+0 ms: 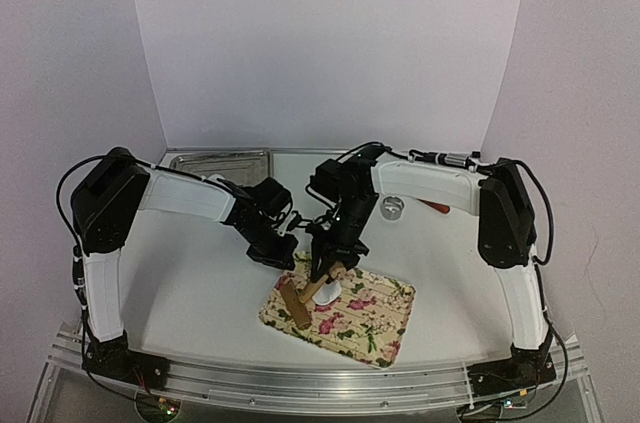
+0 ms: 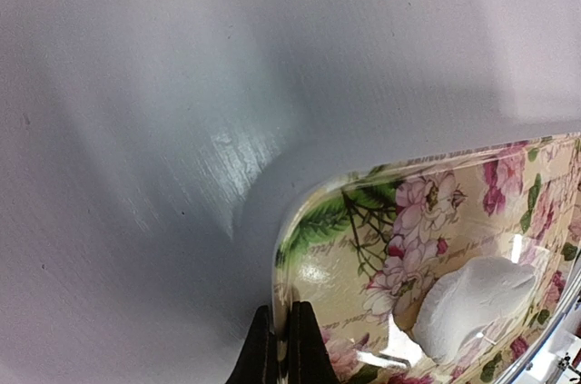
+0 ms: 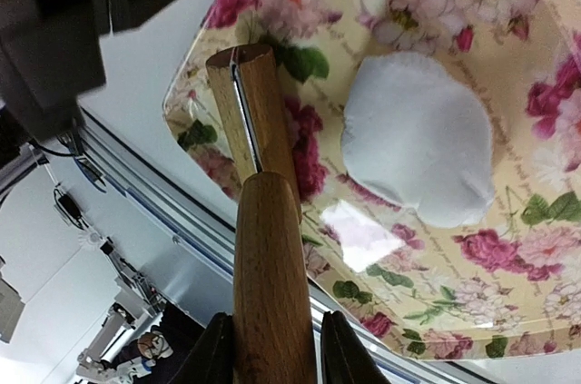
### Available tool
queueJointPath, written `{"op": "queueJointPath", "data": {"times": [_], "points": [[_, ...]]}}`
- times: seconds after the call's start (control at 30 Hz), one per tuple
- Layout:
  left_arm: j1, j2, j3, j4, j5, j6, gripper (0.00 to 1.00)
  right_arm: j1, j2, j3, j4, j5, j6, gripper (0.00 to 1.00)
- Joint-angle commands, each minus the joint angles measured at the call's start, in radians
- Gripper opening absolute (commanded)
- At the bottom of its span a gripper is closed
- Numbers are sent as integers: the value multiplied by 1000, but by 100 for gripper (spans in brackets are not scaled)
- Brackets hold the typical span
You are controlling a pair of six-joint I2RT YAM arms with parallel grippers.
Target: Roll out the dumpling wrappers from the dough
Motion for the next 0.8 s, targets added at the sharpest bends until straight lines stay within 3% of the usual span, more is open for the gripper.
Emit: {"op": "queueJointPath", "data": {"times": [0.0, 0.17, 0.33, 0.43, 0.63, 0.77], "points": [[6, -53, -37, 87, -24, 15, 0, 51, -92, -74, -93, 141, -43, 0], [7, -80, -63, 102, -25, 8, 0, 55, -264, -109, -96, 42, -9, 0], [7, -105, -80, 110, -23, 1, 1, 36, -386, -153, -122, 114, 81, 0], [7, -126, -91, 113, -11, -4, 8, -22, -421, -197, -118, 146, 102, 0], [7, -160, -96, 96, -3, -11, 28, -72, -321, -116, -82, 139, 73, 0], [7, -165, -108, 85, 1, -14, 33, -85, -225, -66, -64, 139, 69, 0]]}}
